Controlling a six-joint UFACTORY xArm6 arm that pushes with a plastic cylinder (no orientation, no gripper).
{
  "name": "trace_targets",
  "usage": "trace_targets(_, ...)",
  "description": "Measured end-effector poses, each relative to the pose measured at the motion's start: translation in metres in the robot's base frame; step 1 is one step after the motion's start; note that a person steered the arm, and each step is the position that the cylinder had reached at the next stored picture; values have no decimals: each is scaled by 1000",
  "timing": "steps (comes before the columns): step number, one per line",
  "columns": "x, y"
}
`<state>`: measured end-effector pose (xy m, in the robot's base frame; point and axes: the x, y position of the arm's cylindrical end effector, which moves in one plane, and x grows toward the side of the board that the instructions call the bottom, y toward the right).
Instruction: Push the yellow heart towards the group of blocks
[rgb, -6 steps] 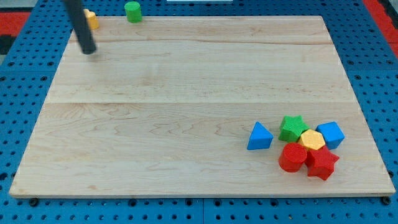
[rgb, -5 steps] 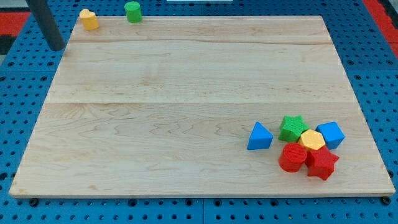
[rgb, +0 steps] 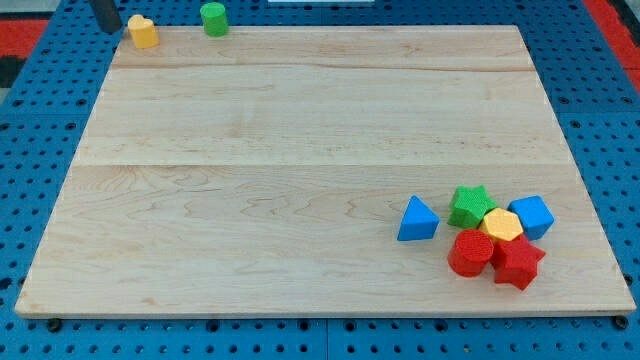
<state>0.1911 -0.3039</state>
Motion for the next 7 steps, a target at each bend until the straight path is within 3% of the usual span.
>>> trace_targets(1,0,10)
trace_targets(3,8,106)
trace_targets(5,71,173)
trace_targets(7,84,206)
